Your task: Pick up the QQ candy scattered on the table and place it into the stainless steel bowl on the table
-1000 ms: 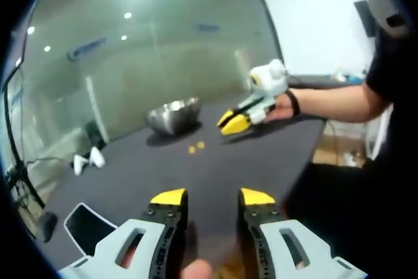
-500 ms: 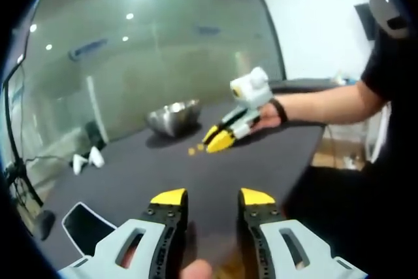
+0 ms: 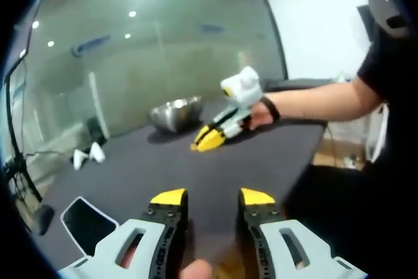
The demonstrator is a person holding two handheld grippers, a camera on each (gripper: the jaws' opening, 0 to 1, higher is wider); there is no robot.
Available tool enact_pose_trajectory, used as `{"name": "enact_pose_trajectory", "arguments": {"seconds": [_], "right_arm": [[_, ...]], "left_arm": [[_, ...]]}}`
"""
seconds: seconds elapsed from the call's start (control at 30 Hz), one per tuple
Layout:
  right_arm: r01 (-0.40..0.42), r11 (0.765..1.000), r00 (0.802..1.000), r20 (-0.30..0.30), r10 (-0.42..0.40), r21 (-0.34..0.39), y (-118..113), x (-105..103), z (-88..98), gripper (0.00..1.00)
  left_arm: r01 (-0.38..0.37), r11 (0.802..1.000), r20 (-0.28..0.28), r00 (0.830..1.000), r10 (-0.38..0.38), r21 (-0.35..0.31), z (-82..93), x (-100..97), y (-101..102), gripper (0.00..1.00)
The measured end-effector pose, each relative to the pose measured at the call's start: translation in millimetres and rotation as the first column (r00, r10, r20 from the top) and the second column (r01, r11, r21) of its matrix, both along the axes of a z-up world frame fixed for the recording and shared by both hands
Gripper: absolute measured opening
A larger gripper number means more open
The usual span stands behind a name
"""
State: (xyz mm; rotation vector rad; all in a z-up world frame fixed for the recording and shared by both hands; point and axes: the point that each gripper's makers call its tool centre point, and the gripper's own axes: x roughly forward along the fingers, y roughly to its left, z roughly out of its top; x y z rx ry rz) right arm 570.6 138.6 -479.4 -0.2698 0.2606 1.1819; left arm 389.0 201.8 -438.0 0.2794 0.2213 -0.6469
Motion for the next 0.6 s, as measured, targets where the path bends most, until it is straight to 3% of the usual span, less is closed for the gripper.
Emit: {"name": "enact_pose_trajectory", "arguments": {"seconds": [0.17,0.6], "right_arm": [[0.0,1.0,1.0,-0.01,0.0,0.006,0.8,1.6,-0.6,0.13],[-0.008,1.0,1.0,-0.007,0.008,0.011,1.0,-0.5,0.3,0.09]], "left_arm": [[0.016,0.999,-0.002,1.0,-0.016,-0.046,6.8,-1.7,-2.9,0.32],[0.018,1.0,-0.002,1.0,-0.018,-0.011,4.9,-1.0,-4.4,0.32]]}}
